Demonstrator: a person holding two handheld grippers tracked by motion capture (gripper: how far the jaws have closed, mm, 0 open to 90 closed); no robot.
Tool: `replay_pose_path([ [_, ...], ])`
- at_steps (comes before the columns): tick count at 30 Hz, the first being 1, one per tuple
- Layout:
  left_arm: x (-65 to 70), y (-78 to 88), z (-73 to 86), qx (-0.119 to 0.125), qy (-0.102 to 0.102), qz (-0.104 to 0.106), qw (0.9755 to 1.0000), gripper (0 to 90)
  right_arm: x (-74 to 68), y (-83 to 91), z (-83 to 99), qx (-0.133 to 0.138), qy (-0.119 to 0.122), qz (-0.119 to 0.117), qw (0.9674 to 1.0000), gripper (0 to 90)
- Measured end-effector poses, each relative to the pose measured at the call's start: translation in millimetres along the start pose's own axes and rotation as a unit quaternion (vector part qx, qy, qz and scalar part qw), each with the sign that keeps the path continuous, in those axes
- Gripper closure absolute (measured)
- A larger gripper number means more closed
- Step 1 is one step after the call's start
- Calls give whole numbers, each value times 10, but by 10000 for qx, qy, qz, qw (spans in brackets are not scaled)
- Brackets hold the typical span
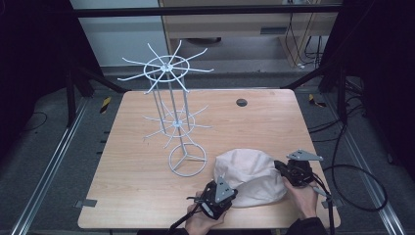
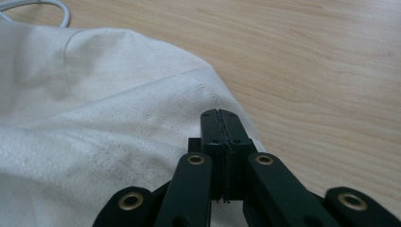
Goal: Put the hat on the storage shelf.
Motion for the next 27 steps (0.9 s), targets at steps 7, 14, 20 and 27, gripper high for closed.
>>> replay_pose_path([
  [7, -162, -18, -13, -23, 91, -172, 9998, 900, -71, 109, 100, -90, 32, -59, 9999, 900],
  [14, -300, -112, -48, 20, 225, -309, 9993, 900, -145, 167, 174, -195, 194, -61, 9996, 900],
  [20, -402, -206, -106, 38, 333, -430, 9985, 900, -230, 258, 255, -234, 235, -139, 9994, 900],
  [27, -466, -363, -184, 32, 371, -532, 9979, 900, -321, 323, 317, -229, 255, -328, 9989, 900],
])
Point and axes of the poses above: each handheld gripper's, and its own axes: y roughly backward along the jaws, z roughly out of its underside, x roughly to its right, the point moved 2 cm from there along -y, roughly forward along the jaws, and after that the axes turned 3 degrees about -x, right-handed, at the moved point
